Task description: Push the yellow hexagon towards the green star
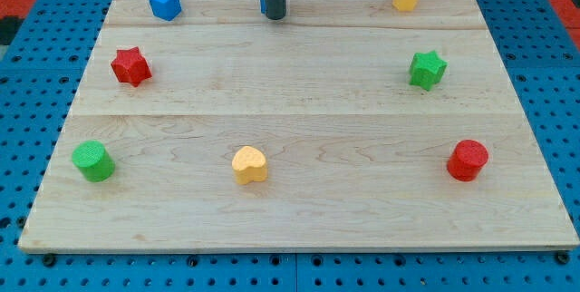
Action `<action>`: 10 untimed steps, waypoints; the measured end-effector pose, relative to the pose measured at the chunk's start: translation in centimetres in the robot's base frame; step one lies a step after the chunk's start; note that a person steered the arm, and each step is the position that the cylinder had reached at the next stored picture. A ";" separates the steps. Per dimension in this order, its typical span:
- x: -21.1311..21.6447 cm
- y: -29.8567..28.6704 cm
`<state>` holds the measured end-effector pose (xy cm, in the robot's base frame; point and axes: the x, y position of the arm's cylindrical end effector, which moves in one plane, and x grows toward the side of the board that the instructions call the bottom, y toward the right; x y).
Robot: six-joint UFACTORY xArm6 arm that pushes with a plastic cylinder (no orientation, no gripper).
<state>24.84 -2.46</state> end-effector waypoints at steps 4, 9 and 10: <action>4.5 22.4; -5.7 21.6; -5.7 21.2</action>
<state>19.14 18.75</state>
